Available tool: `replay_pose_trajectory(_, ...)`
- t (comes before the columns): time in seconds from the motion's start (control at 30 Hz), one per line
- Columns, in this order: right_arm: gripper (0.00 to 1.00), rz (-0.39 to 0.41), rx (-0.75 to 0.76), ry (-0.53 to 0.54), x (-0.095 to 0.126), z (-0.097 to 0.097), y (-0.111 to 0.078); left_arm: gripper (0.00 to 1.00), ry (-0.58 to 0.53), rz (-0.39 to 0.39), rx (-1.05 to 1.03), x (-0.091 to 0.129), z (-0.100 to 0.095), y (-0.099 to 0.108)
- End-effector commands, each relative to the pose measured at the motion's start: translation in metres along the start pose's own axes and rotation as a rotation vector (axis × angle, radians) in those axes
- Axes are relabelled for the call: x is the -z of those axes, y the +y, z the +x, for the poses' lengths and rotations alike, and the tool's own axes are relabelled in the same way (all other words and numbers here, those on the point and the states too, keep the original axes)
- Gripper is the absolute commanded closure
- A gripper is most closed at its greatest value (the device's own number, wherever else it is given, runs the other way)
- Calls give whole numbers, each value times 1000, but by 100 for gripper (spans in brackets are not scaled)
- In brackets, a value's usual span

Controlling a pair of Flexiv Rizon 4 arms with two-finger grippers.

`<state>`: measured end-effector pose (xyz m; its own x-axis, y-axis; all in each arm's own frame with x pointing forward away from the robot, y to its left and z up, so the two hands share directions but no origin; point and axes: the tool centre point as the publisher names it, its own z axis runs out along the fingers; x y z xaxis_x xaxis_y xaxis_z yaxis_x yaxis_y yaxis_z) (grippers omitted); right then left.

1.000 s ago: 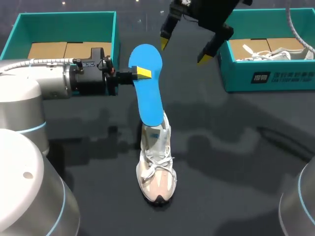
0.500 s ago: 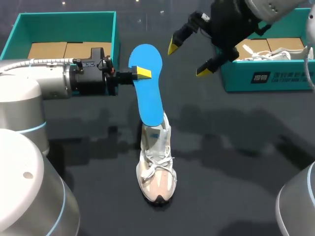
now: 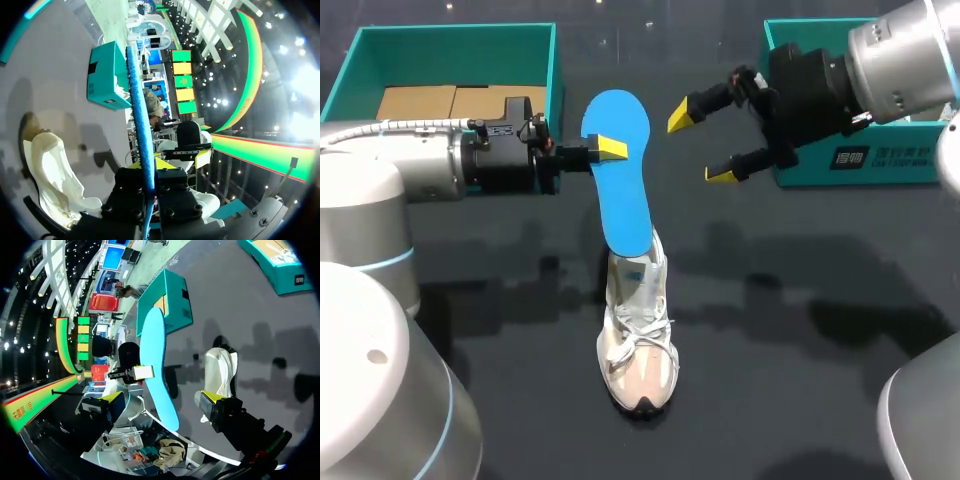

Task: Take the shoe out of the shoebox, open the shoe tongue, remove and reinsert the insole, then place the shoe into the shoebox

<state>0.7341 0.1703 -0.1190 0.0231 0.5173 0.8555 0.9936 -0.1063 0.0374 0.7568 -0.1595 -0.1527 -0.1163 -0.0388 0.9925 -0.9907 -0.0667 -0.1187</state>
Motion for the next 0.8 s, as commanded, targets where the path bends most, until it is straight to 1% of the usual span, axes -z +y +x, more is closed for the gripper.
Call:
replay_pose_trajectory(0.03, 0, -10, 3, 427, -4, -5, -2, 100, 0, 0, 0, -1, -1, 0)
replay_pose_trajectory(0.3, 0, -17, 7, 446, -6, -5, 0, 100, 3, -1, -1, -1, 0, 0)
replay_pose_trajectory(0.43, 0, -14, 8, 452, -7, -5, 2, 100, 35, 26, -67, 4, 1, -5)
replay_pose_trajectory(0.6, 0, -12, 1, 460, -7, -6, 3, 100, 79, 66, -255, 11, -1, -15)
replay_pose_trajectory(0.7, 0, -12, 0, 467, -6, -8, 3, 100, 99, 86, -411, 17, 6, -20)
replay_pose_trajectory(0.73, 0, -12, 0, 471, -6, -8, 3, 100, 103, 104, -452, 19, 8, -23)
replay_pose_trajectory(0.8, 0, -11, 0, 476, -6, -9, 3, 100, 119, 108, -538, 21, 13, -29)
